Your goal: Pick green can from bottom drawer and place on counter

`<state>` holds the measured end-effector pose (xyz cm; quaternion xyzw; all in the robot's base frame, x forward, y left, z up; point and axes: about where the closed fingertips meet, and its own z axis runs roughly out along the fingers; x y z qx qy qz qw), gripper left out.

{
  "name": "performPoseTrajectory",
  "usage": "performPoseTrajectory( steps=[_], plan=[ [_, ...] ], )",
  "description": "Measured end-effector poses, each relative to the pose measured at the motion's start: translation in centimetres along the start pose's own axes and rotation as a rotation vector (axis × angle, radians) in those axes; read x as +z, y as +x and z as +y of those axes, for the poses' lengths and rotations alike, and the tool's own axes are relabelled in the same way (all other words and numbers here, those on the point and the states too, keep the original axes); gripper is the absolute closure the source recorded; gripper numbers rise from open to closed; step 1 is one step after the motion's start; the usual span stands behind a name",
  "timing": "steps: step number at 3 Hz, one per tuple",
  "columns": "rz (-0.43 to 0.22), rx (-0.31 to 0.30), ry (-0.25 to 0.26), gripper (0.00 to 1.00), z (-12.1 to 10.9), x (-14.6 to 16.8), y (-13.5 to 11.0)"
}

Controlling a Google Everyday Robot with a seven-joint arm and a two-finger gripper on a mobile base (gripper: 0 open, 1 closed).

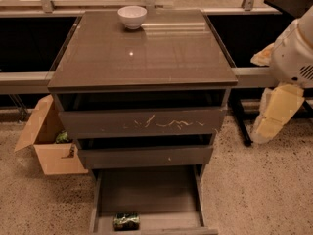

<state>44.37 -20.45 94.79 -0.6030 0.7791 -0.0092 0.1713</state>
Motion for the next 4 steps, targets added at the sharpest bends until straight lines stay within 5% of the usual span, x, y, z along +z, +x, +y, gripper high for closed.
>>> performPoseTrajectory(
  steps=[1, 2, 3, 4],
  plan=[
    [-0.099, 0.007, -0.034, 0.00, 1.5, 5.5, -1.2],
    [-0.099, 0.007, -0.034, 0.00, 1.5, 5.5, -1.2],
    [-0.122, -0.020, -0.065, 0.00, 2.4, 10.1, -1.6],
    [-0.166, -0.068, -0.134, 0.00, 4.5, 19.8, -2.4]
  ],
)
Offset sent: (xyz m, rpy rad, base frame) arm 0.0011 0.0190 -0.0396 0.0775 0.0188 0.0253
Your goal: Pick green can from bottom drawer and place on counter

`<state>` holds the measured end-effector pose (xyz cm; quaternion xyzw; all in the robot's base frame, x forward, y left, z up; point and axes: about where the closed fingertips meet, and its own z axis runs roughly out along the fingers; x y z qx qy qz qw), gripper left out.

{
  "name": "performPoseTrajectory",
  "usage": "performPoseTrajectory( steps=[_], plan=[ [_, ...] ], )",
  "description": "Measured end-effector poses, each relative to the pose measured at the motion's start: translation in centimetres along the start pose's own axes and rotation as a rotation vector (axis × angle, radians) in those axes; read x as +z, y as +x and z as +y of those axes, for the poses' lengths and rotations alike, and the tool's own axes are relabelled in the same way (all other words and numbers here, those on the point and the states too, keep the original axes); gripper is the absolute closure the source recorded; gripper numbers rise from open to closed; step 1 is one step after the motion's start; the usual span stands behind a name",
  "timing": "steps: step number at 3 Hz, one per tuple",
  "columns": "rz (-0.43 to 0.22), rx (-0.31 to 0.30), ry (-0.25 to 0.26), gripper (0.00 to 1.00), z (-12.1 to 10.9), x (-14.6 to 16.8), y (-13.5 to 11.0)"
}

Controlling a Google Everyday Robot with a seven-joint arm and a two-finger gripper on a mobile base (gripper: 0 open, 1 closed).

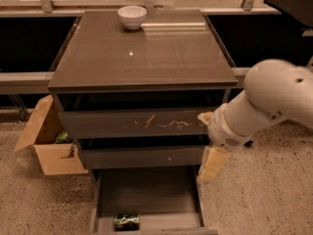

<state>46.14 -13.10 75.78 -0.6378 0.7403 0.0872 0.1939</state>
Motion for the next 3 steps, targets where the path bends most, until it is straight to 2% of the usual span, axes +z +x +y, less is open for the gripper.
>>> performPoseTrajectory(
  steps=[1, 2, 3],
  plan=[
    [-0.060, -0.016, -0.061, 0.00, 0.2, 6.3, 0.0],
    [-0.060, -0.016, -0.061, 0.00, 0.2, 6.3, 0.0],
    [-0.111, -0.015, -0.099, 0.00, 0.4, 14.2, 1.5]
  ],
)
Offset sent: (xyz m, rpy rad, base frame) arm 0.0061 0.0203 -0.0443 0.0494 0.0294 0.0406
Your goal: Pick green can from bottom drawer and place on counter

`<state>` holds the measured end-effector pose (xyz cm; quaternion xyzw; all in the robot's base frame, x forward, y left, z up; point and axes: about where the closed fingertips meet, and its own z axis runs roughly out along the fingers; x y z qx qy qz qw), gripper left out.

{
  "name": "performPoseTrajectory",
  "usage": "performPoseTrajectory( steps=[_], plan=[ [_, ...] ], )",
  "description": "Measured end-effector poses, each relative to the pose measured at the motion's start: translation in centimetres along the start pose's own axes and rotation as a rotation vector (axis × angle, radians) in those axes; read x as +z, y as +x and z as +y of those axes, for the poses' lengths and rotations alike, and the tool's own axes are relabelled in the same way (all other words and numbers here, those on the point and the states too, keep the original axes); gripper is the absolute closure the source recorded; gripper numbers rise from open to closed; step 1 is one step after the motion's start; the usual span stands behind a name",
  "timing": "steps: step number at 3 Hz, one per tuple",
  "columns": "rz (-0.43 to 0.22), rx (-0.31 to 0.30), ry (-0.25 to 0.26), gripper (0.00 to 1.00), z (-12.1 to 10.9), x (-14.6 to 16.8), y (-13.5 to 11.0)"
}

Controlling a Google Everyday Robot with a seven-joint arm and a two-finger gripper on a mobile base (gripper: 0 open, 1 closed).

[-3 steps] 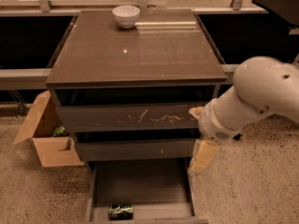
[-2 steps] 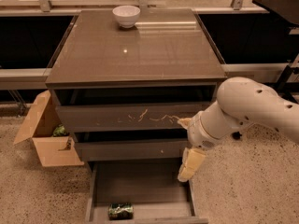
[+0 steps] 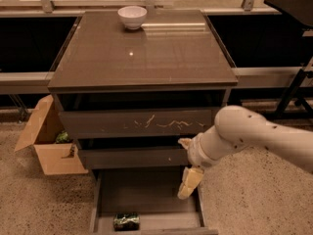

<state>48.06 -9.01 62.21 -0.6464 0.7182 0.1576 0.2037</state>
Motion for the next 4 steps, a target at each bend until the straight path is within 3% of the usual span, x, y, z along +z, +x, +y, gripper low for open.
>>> performPoseTrajectory(
  steps=[2, 3, 4],
  plan=[
    [-0.129, 0.038, -0.115, 0.00, -0.1, 14.3, 3.3],
    [-0.129, 0.038, -0.115, 0.00, -0.1, 14.3, 3.3],
    [-0.149, 0.034, -0.167, 0.00, -1.0, 19.7, 3.5]
  ],
)
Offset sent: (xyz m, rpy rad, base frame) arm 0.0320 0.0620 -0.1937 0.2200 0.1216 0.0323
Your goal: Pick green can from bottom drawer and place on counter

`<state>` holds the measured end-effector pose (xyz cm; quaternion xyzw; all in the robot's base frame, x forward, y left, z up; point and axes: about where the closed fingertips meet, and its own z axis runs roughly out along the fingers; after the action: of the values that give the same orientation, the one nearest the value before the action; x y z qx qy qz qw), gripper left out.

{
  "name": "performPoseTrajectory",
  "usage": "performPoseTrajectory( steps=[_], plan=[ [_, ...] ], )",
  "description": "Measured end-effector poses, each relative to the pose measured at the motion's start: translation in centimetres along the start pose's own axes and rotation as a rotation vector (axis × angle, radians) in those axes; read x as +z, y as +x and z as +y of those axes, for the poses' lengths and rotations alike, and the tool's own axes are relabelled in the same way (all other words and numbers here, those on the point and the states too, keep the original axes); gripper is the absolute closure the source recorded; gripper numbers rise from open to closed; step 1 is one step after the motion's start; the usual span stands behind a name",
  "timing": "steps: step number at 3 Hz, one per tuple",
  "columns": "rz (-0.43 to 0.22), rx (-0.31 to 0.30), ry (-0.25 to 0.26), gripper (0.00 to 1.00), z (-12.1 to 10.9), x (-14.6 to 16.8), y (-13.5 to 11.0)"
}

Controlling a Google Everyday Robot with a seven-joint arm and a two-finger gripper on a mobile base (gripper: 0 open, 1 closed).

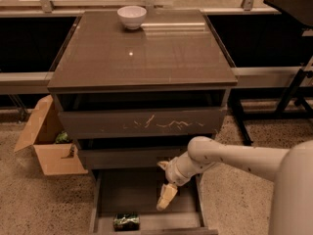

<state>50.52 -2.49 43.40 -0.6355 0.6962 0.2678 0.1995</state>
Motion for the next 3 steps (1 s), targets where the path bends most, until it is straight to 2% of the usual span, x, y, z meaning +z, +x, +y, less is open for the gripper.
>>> performPoseTrajectory(
  steps=[2, 3],
  plan=[
    [0.000, 0.027, -0.094, 0.00, -2.9, 10.0, 1.9],
    [-0.007, 0.061, -0.111, 0.00, -3.8, 15.4, 2.8]
  ],
)
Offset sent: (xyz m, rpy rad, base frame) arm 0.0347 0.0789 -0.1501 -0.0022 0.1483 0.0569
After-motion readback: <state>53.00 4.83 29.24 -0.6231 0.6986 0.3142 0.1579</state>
